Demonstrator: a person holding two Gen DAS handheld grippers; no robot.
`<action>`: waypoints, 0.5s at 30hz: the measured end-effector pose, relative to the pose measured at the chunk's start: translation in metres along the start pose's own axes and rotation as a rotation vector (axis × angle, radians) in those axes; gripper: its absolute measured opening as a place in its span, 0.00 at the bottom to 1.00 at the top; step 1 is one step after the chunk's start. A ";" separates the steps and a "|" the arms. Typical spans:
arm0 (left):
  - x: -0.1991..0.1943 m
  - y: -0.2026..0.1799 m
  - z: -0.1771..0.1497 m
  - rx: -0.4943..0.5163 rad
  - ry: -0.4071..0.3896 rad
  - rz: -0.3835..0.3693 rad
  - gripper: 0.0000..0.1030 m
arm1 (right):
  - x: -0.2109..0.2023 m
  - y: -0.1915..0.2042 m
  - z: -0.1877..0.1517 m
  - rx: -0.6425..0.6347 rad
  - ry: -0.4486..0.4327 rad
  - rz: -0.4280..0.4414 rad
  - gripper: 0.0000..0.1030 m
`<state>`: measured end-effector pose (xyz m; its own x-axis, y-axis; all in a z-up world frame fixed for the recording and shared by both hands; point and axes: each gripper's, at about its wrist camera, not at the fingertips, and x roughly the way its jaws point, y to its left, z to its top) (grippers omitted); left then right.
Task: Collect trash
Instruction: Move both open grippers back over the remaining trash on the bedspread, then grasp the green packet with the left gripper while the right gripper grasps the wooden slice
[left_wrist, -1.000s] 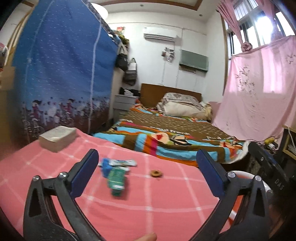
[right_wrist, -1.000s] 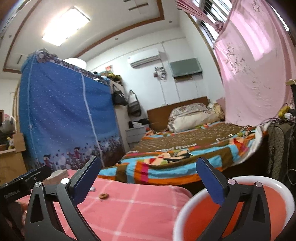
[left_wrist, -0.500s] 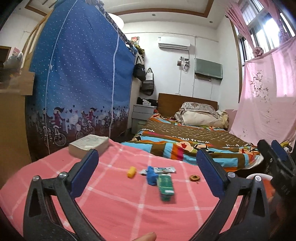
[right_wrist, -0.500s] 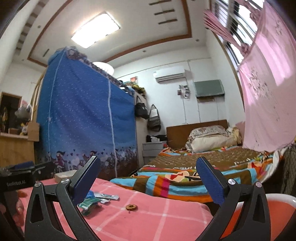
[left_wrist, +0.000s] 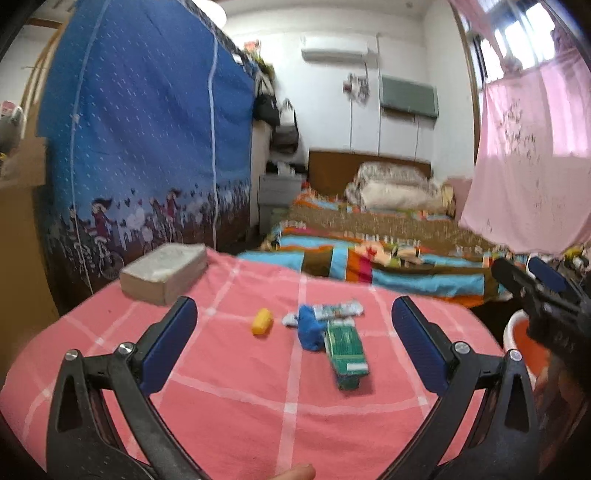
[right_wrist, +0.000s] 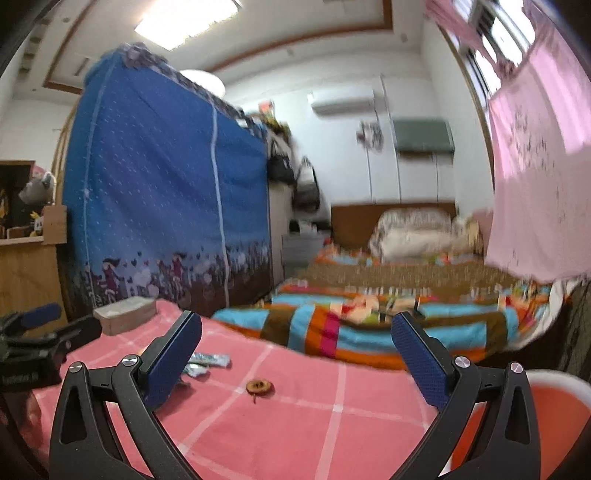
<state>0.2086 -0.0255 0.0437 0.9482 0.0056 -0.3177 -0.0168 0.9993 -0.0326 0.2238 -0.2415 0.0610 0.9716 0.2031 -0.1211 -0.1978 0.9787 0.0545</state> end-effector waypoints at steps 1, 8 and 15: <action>0.004 -0.001 -0.001 0.003 0.020 -0.002 1.00 | 0.005 -0.003 -0.001 0.013 0.026 -0.002 1.00; 0.026 -0.011 -0.007 0.037 0.159 -0.048 0.97 | 0.030 -0.014 -0.007 0.081 0.170 0.017 0.96; 0.038 -0.016 -0.011 0.051 0.248 -0.108 0.73 | 0.055 -0.013 -0.015 0.090 0.320 0.085 0.72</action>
<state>0.2417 -0.0419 0.0217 0.8367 -0.1040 -0.5377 0.1020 0.9942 -0.0336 0.2782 -0.2429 0.0391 0.8596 0.2961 -0.4164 -0.2498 0.9545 0.1629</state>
